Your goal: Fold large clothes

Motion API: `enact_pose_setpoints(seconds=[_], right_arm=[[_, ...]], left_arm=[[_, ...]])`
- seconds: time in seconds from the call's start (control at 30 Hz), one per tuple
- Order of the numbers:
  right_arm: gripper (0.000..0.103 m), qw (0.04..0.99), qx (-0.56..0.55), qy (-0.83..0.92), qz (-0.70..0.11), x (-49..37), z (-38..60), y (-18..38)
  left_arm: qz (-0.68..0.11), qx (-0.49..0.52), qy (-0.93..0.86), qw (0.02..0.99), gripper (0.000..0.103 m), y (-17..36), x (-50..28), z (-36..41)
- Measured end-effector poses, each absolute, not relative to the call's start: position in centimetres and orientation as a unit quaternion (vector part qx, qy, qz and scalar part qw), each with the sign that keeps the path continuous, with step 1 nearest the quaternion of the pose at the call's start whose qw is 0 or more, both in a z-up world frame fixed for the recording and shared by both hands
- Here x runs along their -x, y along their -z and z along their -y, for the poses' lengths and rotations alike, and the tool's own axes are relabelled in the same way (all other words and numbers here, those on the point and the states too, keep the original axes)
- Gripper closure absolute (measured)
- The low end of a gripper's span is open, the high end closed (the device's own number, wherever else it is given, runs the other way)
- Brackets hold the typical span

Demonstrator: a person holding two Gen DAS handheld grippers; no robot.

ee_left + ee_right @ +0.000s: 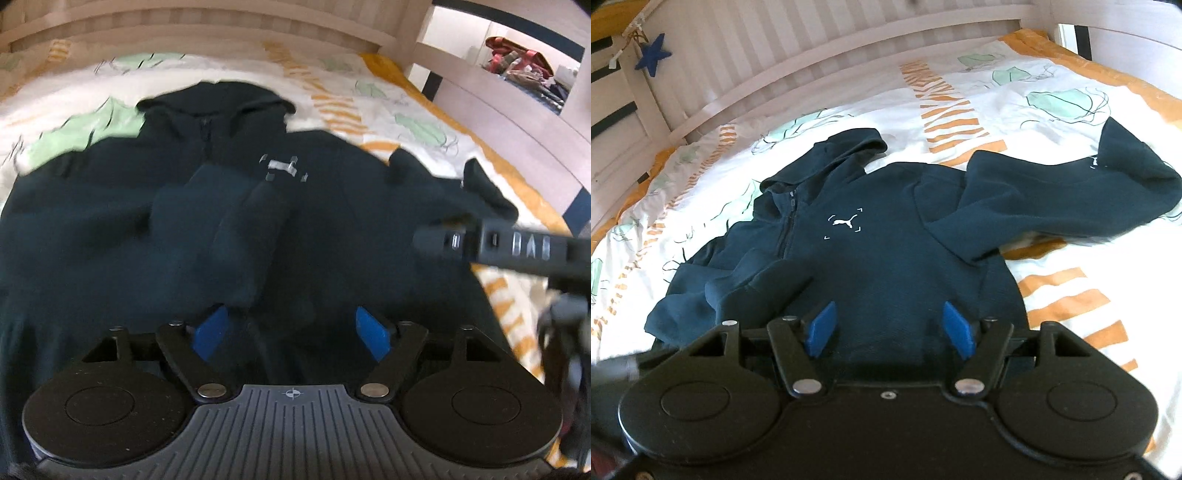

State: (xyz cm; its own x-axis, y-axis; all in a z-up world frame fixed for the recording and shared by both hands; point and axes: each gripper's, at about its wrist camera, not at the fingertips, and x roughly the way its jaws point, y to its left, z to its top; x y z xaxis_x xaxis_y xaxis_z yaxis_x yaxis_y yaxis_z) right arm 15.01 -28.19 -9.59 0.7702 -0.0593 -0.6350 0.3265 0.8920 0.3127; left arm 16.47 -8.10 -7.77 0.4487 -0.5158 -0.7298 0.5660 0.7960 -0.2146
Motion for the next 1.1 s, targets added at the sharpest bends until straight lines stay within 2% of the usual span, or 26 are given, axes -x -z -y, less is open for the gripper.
enact_pose_setpoints(seconds=[0.2, 0.3, 0.4, 0.5, 0.67, 0.7, 0.73, 0.77, 0.8, 0.83, 0.97, 1.07, 1.1], right_arm=[[0.034, 0.926, -0.180, 0.084, -0.322, -16.2, 26.5, 8.8], [0.023, 0.933, -0.159, 0.058, -0.318, -17.6, 24.6, 8.1], [0.021, 0.941, -0.123, 0.028, -0.313, -19.3, 22.0, 7.5], [0.012, 0.947, -0.065, 0.007, -0.315, -21.3, 19.1, 7.6], [0.012, 0.941, 0.027, -0.011, -0.338, -24.0, 15.1, 9.1], [0.014, 0.938, 0.044, -0.010, -0.343, -24.4, 14.6, 9.5], [0.020, 0.935, 0.064, -0.012, -0.347, -24.6, 14.2, 9.8], [0.031, 0.934, 0.082, -0.014, -0.348, -24.9, 14.1, 9.9], [0.054, 0.933, 0.093, -0.018, -0.347, -25.1, 14.2, 9.8], [0.058, 0.936, 0.085, -0.020, -0.342, -25.1, 14.8, 9.5], [0.057, 0.960, -0.016, 0.027, -0.278, -22.7, 19.2, 7.0], [0.047, 0.953, -0.089, 0.052, -0.284, -20.2, 22.7, 7.5], [0.040, 0.945, -0.106, 0.055, -0.304, -19.5, 23.7, 8.3]], left_arm=[[-0.428, -0.010, 0.289, 0.856, 0.026, 8.2, -15.8, 3.9], [-0.405, 0.002, 0.258, 0.877, 0.026, 7.4, -16.3, 1.9], [-0.394, 0.017, 0.226, 0.891, 0.026, 6.9, -17.5, 0.0], [-0.398, 0.028, 0.195, 0.896, 0.026, 7.2, -18.8, -1.7], [-0.420, 0.038, 0.165, 0.892, 0.026, 9.2, -20.3, -3.5], [-0.417, 0.038, 0.167, 0.893, 0.026, 9.5, -20.3, -3.6], [-0.412, 0.032, 0.168, 0.895, 0.025, 9.5, -20.2, -3.5], [-0.410, 0.022, 0.169, 0.896, 0.025, 9.6, -20.0, -3.2], [-0.409, 0.013, 0.170, 0.897, 0.023, 9.6, -20.1, -3.0], [-0.407, 0.007, 0.171, 0.897, 0.022, 9.7, -20.0, -2.9], [-0.399, -0.001, 0.173, 0.901, 0.020, 10.0, -19.7, -2.8], [-0.395, -0.009, 0.173, 0.902, 0.019, 10.1, -19.4, -2.7], [-0.396, -0.010, 0.172, 0.902, 0.019, 10.1, -19.4, -2.6]])
